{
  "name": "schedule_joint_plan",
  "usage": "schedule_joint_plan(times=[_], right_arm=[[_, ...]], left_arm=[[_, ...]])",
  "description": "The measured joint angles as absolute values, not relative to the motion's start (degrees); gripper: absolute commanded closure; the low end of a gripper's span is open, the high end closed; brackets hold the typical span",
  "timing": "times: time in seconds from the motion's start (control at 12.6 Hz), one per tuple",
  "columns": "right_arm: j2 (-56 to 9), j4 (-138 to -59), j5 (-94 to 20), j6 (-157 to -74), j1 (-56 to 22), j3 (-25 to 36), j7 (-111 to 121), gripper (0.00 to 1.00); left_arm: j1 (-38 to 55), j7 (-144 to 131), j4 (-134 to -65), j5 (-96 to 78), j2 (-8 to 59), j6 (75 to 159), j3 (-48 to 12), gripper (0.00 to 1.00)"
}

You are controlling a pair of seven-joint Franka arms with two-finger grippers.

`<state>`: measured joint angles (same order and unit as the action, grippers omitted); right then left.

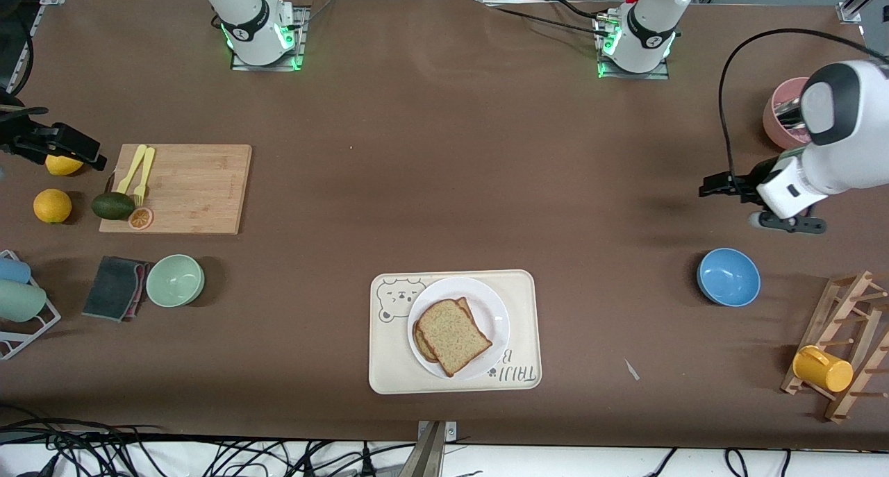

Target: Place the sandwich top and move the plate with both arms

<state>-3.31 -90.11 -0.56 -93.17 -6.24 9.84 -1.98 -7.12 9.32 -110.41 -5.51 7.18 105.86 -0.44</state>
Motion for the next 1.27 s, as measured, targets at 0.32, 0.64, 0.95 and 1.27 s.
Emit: schedule_joint_plan(times=[0.32,0.64,0.95,1.27], right_arm=[[-3.31,-90.1,-0.56,-93.14,-6.23,9.89,-1.95,0.0],[-3.31,-90.09,-0.56,-92.76,-6.22,9.94,-1.94,0.0],[-3.3,-90.09,-0.56,-91.47,-6.22,10.0,-1.94,0.0],[-3.3,-90.08,-0.56,-91.44,-6.22,10.01,-1.95,0.0]], left_arm=[[-6.6,3.12,-103.49,-5.12,3.35,100.5,-1.09,0.0],[-4.21,-6.46,-101.41,-2.09,0.55,98.36,-4.79,0.0],[-1.12,-10.95,-95.92,-0.93,0.74,93.39,-5.78,0.0],[-2.25,-8.35,-92.55,-0.93,0.94,91.95,-4.53,0.0]])
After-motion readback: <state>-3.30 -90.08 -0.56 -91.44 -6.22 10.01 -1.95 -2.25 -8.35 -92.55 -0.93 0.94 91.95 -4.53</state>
